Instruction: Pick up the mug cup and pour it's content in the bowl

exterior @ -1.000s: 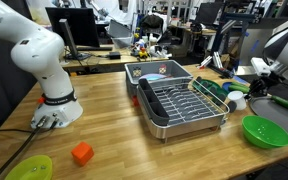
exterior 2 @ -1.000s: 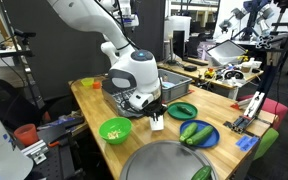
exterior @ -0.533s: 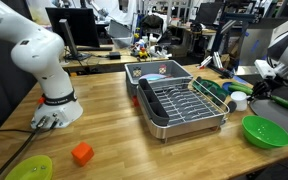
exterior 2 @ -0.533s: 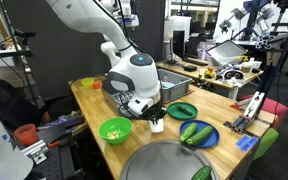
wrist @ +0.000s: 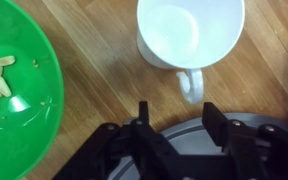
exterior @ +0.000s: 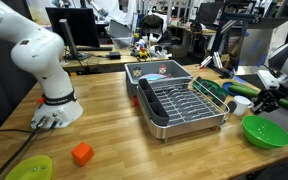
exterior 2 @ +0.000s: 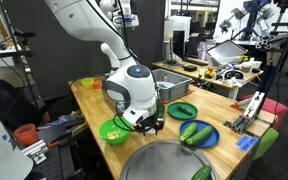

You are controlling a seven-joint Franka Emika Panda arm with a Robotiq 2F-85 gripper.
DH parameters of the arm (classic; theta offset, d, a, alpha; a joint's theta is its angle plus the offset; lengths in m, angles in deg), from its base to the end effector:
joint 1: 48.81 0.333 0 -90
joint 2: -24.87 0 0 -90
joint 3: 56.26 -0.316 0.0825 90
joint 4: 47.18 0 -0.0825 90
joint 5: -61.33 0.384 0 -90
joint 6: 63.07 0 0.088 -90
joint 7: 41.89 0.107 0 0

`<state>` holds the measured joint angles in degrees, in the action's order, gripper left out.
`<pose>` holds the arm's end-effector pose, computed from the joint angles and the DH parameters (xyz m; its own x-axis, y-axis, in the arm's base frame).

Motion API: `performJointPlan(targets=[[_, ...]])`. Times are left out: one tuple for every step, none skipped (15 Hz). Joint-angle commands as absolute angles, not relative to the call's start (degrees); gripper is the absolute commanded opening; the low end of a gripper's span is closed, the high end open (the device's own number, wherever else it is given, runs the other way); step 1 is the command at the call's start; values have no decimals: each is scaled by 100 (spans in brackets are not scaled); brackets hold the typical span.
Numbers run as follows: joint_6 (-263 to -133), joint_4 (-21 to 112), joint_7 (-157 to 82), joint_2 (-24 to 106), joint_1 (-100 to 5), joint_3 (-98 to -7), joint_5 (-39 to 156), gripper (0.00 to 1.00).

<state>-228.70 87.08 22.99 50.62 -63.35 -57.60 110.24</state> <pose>0.4763 -0.1564 0.1440 -0.5499 -0.7972 -0.2491 -0.8061 0.5846 -0.0915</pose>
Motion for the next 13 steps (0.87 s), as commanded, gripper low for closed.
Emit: performJointPlan(targets=[[-23256, 8926, 2327, 4893, -6289, -5663, 11050, 89], [-23384, 8994, 2333, 4834, -6270, -5629, 11046, 97], [-23517, 9058, 2369, 4788, -6229, -5583, 11019, 99], [-23592, 9119, 2376, 4721, -6218, -5572, 11018, 100], [-23433, 8902, 2309, 4926, -6316, -5637, 11024, 100], [-23450, 8926, 2310, 4897, -6312, -5635, 11023, 98], [-23447, 8925, 2310, 4904, -6308, -5636, 11023, 100], [-23447, 8917, 2310, 4924, -6303, -5636, 11023, 100], [-23447, 8916, 2310, 4932, -6302, -5636, 11023, 100], [-23447, 8915, 2310, 4931, -6301, -5636, 11023, 100], [-23448, 8915, 2310, 4931, -6301, -5636, 11023, 100], [-23448, 8915, 2310, 4931, -6301, -5635, 11023, 100], [-23447, 8915, 2310, 4931, -6300, -5636, 11023, 100]])
